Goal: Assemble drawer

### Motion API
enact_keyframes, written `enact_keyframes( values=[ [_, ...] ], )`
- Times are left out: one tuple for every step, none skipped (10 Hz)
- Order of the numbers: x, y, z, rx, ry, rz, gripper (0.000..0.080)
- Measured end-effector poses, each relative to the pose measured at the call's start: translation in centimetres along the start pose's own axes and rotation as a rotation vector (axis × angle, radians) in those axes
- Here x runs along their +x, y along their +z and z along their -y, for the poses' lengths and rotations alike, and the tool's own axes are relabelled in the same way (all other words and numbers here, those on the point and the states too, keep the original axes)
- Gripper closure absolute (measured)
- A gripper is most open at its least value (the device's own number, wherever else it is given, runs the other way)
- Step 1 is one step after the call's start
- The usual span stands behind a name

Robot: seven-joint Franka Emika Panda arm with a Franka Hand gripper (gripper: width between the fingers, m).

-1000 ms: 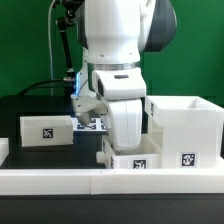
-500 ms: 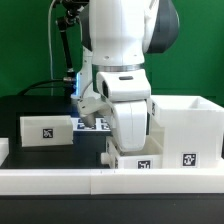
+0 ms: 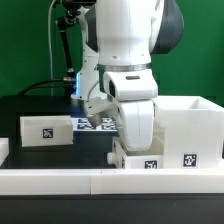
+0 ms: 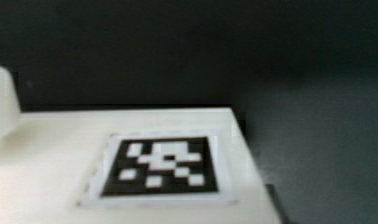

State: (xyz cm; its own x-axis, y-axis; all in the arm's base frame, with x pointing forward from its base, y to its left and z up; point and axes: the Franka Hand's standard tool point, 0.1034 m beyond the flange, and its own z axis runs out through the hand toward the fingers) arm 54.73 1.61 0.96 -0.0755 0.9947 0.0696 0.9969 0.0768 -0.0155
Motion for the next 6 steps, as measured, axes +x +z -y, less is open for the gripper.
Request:
enact_keyframes(
  values=[
    [-0.05,0.04,0.02,-0.003,0.002,0.000,0.0758],
    [-0.13,0.03,0.03,-0.003,0.003,0.000,0.0758],
    [-0.29,0.04,0.07,-0.002,0.007,0.000,0.0758],
    [-0.77,0.01,0.14,-0.001,0.016,0.000,0.0541],
    [-0.78,-0.16,0.05,-0.004,0.019,0.000,0.0541],
    [-0.57,-0.54,-0.13,-0.008,0.020,0.001,0.0358]
  ],
)
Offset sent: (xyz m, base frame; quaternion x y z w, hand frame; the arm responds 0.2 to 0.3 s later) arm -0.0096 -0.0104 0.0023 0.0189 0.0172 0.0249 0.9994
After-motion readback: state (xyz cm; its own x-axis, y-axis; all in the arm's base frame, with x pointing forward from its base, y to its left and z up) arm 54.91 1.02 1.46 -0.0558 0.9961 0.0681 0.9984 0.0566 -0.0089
